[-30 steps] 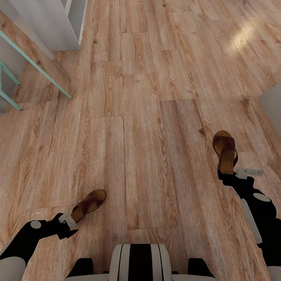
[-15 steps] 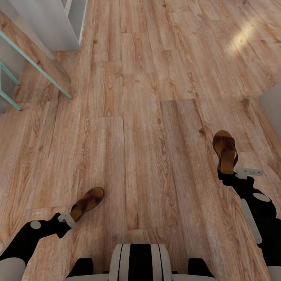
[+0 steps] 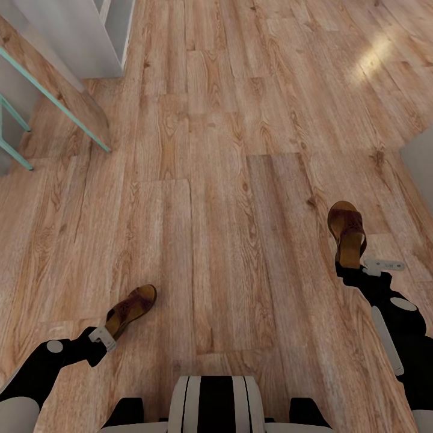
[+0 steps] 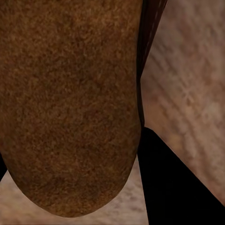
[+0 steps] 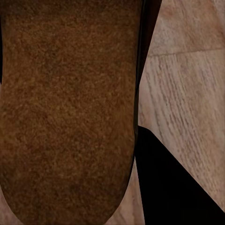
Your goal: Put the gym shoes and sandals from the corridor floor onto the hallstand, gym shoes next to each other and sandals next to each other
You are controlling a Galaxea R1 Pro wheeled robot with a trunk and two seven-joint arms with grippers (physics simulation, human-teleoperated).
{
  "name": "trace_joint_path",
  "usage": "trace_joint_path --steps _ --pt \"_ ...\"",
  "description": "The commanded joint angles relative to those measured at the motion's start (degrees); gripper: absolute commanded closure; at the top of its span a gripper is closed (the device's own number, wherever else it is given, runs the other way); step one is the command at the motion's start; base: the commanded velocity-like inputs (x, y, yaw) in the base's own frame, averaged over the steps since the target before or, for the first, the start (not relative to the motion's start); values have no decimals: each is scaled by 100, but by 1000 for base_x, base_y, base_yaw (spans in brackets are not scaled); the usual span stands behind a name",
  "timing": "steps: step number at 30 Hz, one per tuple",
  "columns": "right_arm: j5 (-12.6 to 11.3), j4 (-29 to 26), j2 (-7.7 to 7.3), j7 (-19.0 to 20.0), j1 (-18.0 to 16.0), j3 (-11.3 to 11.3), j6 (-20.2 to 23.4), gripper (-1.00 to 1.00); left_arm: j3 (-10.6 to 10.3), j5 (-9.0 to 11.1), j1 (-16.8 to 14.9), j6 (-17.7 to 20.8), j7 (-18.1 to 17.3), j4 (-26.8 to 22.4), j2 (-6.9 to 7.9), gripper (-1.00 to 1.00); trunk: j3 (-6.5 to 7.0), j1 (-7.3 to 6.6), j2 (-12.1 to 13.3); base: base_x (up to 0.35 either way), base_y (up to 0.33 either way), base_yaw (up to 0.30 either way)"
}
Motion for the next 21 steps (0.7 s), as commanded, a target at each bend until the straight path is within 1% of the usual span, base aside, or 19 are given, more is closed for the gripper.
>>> trace_joint_path --steps 1,21 --pt "-81 -7 -4 -54 -2 7 26 100 25 -70 -4 -49 -24 -6 -3 100 -3 -1 -1 0 0 0" --pt "-87 -11 -10 -54 -2 -1 26 100 26 -70 -8 -49 -25 -10 0 100 -3 -1 -1 0 0 0"
